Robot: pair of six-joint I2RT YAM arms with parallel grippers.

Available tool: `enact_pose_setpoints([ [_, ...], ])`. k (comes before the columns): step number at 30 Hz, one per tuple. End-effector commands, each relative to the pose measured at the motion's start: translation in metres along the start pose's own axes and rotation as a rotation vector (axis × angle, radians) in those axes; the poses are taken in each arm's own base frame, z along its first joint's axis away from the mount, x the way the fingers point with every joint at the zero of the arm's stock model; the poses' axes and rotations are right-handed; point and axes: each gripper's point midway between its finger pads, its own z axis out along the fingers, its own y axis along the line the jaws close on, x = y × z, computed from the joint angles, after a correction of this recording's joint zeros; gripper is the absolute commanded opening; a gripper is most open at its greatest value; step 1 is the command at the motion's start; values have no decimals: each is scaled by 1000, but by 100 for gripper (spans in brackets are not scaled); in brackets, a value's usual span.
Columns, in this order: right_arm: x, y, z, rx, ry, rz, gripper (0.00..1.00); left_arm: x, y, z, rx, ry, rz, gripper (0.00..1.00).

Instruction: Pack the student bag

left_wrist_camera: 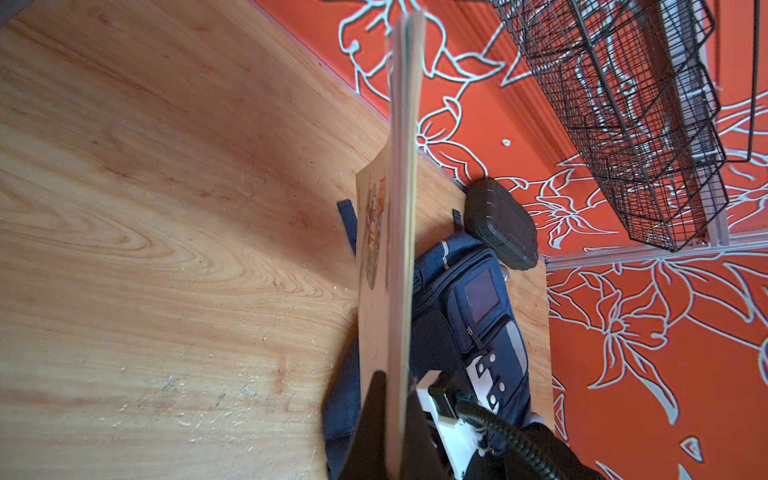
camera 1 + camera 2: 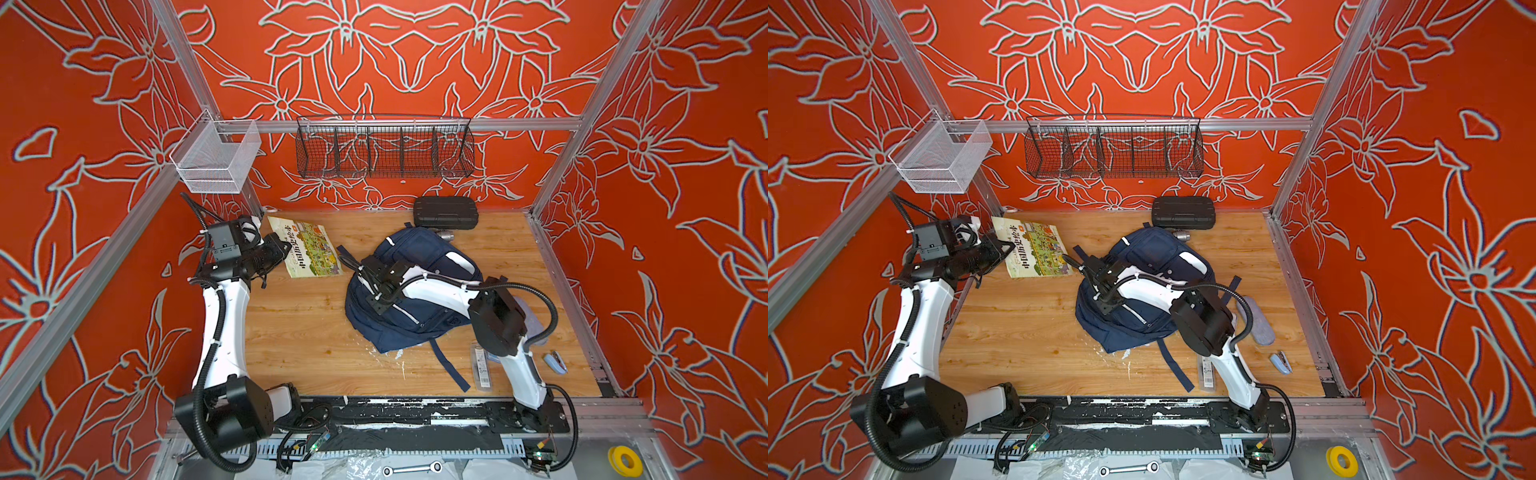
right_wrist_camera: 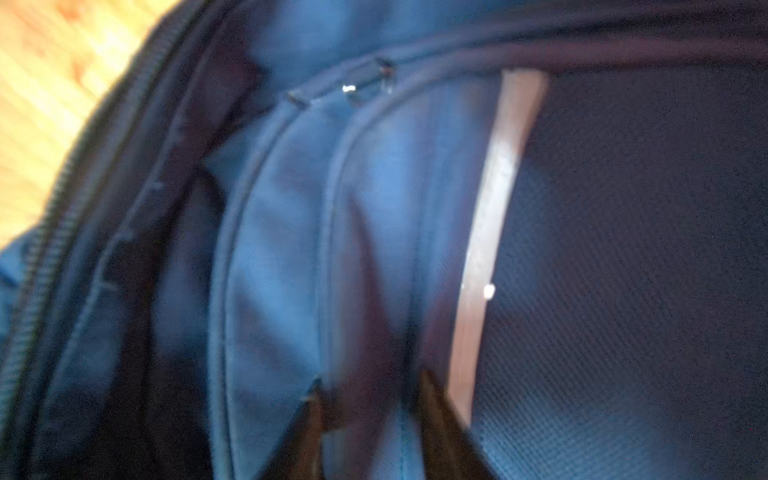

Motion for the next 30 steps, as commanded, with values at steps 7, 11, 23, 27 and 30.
enact_pose_setpoints([
  [7,-68,13,-17,-171,-84,201,0,-36,-19,-7,31,-30,83,0],
  [11,-91,5,-44,-316,-127,306,0,-47,-23,-18,52,-48,68,0],
  [23,-112,-57,-129,-767,-276,489,0,-4,-21,-44,135,17,-60,0],
  [27,-121,-61,-151,-799,-318,467,0,19,-23,-42,213,66,-141,0],
  [30,-125,-63,-165,-823,-340,457,0,39,-16,-36,230,103,-204,0],
])
